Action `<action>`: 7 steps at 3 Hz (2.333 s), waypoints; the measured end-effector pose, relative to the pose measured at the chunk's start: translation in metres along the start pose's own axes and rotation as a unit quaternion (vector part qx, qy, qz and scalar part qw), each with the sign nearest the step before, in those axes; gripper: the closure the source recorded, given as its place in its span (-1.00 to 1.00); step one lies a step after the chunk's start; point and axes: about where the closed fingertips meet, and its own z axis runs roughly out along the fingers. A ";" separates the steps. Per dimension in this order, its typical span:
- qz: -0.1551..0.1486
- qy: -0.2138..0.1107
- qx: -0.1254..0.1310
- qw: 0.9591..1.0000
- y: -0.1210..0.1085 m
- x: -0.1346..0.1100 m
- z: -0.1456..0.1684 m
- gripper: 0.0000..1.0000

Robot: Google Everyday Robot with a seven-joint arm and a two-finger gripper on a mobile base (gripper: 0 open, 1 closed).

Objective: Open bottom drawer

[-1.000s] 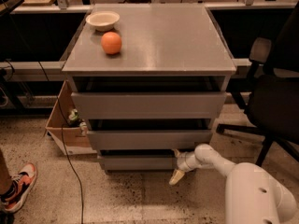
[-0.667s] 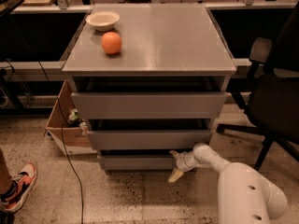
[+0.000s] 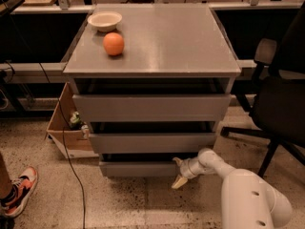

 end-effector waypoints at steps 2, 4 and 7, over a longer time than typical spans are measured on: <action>-0.003 -0.007 -0.010 1.000 0.015 0.002 -0.003 -0.93; -0.005 -0.005 -0.024 1.000 0.014 0.001 0.004 -1.00; -0.013 -0.008 -0.049 0.999 0.017 -0.006 0.000 -0.06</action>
Offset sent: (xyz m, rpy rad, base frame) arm -0.0134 -0.0024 -0.0003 0.0106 0.0101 0.0163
